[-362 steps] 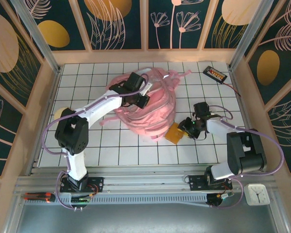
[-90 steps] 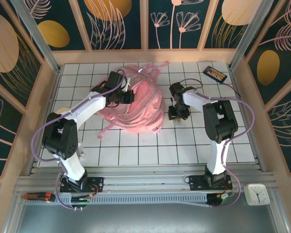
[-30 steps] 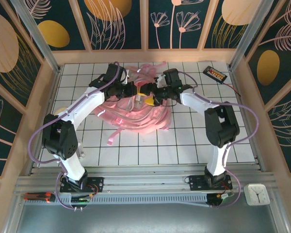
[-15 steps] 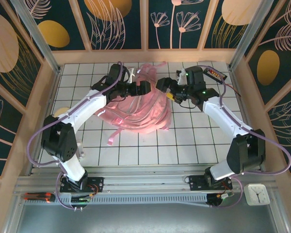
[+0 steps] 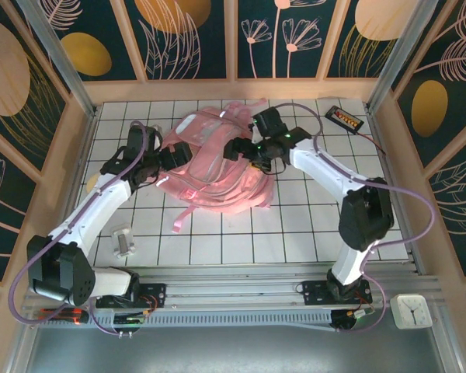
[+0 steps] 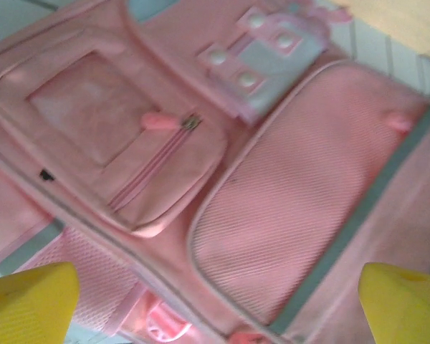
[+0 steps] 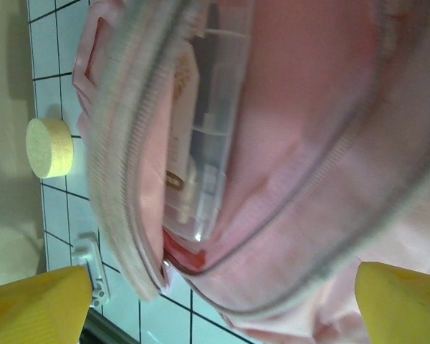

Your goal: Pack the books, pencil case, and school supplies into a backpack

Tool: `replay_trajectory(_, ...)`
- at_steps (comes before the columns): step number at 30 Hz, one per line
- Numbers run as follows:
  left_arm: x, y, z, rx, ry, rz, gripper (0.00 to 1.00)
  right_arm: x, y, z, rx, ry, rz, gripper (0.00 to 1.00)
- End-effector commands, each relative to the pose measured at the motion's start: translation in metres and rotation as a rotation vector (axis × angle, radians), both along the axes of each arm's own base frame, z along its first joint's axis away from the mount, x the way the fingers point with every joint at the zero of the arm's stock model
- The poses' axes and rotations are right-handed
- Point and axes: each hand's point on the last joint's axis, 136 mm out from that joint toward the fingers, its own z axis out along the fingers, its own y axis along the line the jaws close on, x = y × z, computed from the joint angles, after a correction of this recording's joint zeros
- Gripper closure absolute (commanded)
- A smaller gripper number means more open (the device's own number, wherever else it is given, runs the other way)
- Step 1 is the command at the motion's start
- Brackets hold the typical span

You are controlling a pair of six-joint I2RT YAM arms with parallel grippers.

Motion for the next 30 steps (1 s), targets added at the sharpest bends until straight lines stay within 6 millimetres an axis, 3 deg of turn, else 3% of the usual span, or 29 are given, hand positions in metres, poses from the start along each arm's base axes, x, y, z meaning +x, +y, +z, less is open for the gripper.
replay_trajectory(1,-0.005,0.005,-0.017,0.014,0.033,0.011,0.01,0.002,-0.002,-0.020,-0.112,0.037,-0.023,0.03)
replay_trajectory(5,-0.003,0.011,-0.029,-0.010,0.048,0.020,0.01,0.013,-0.007,-0.044,-0.184,0.063,-0.069,0.04)
replay_trajectory(7,-0.001,0.013,-0.032,-0.019,0.053,0.021,0.01,0.020,-0.011,-0.053,-0.214,0.061,-0.090,0.09)
replay_trajectory(14,0.003,0.002,-0.041,-0.046,0.069,-0.045,0.01,0.045,-0.028,-0.051,-0.203,0.015,-0.150,0.60)
replay_trajectory(21,0.000,-0.026,-0.057,-0.244,0.101,-0.091,0.02,0.075,-0.053,-0.040,-0.117,-0.004,-0.202,0.78)
replay_trajectory(25,0.007,-0.040,-0.052,-0.329,0.087,-0.121,0.12,0.090,-0.054,-0.032,-0.087,-0.026,-0.171,0.90)
replay_trajectory(30,0.021,-0.054,-0.047,-0.380,0.078,-0.176,0.26,0.105,-0.046,-0.031,-0.069,-0.051,-0.079,0.93)
